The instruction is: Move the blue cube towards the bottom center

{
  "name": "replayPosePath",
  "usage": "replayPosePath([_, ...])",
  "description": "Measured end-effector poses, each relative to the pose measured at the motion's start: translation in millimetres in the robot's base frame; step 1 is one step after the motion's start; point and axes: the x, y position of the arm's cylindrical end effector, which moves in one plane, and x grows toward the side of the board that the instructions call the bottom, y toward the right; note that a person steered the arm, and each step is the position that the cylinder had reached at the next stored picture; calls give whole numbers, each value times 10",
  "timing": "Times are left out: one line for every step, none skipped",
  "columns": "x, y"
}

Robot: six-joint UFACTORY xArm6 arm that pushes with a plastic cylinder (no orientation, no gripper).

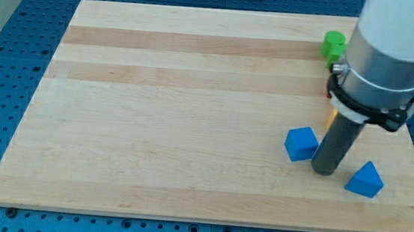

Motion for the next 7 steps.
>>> replayPosePath([-112, 2])
replayPosePath([-188, 2])
replayPosePath([-188, 275])
replayPosePath([-247, 540])
replayPosePath([-306, 416])
replayPosePath([-297, -73])
replayPosePath([-239, -657])
